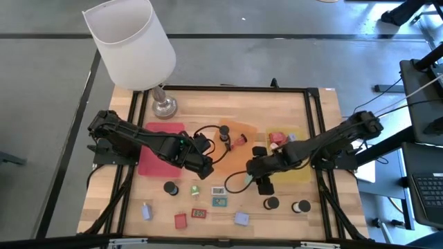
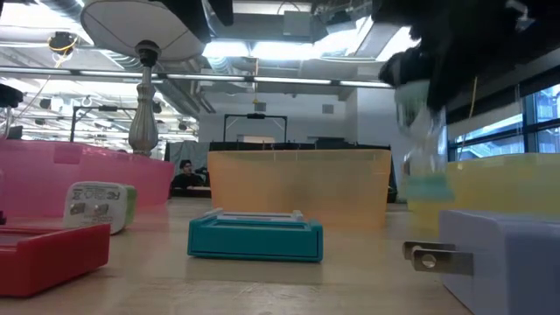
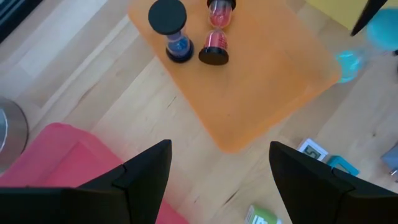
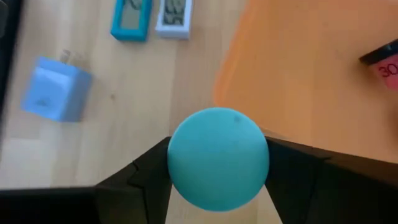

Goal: Pick & Place Office items
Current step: Put the light blue hourglass into the orange bin

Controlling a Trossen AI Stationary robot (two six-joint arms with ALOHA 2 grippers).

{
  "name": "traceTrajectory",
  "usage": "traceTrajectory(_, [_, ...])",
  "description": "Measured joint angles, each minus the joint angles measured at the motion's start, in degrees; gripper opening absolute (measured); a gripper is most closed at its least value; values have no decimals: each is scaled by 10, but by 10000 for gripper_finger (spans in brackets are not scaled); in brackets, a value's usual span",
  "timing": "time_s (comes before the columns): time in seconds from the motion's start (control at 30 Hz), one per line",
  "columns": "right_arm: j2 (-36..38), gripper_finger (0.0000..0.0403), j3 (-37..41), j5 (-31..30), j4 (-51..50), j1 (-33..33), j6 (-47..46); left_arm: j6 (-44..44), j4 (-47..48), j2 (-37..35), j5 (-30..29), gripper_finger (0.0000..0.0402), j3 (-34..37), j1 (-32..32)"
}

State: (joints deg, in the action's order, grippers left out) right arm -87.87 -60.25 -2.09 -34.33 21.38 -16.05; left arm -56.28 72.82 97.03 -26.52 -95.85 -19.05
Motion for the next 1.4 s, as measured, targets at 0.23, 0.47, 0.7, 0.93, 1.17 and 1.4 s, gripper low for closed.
traceTrajectory(0.23, [73, 206, 0, -35, 20, -27, -24, -10, 8, 0, 0, 267, 0, 0])
traceTrajectory(0.47, [64, 207, 0, -36, 32, -109, -94, -17, 8, 0, 0, 267, 0, 0])
traceTrajectory(0.7, [20, 209, 0, -56, 42, -169, -95, -32, 9, 0, 0, 267, 0, 0])
traceTrajectory(0.93, [-40, 208, 0, -61, 41, -198, -91, -45, 9, 0, -9, 267, 0, 0])
traceTrajectory(1.17, [-54, 209, 0, -110, 39, -207, -90, -50, 9, 0, -9, 267, 0, 0])
traceTrajectory(1.4, [-54, 214, 0, -106, 39, -207, -89, -55, 9, 0, -9, 267, 0, 0])
